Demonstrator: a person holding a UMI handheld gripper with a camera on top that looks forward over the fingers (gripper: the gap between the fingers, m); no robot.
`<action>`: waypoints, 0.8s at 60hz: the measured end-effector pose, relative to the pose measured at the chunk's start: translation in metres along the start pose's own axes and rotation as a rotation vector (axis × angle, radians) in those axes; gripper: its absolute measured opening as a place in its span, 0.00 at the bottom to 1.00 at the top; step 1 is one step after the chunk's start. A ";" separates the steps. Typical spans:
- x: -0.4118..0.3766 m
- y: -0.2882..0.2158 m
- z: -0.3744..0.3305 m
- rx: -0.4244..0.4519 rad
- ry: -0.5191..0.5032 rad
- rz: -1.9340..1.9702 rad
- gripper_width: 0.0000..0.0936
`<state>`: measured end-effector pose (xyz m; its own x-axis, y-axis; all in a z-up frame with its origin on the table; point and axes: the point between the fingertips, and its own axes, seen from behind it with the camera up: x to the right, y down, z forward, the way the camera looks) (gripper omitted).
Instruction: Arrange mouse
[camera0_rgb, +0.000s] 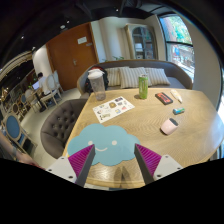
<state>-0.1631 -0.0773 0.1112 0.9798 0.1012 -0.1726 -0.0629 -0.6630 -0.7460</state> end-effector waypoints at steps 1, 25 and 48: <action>0.000 0.001 0.000 -0.003 -0.001 -0.003 0.87; 0.102 0.037 0.003 -0.006 0.108 -0.037 0.87; 0.220 0.030 0.087 -0.022 0.108 -0.088 0.87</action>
<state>0.0340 -0.0105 -0.0056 0.9962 0.0797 -0.0358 0.0271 -0.6711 -0.7408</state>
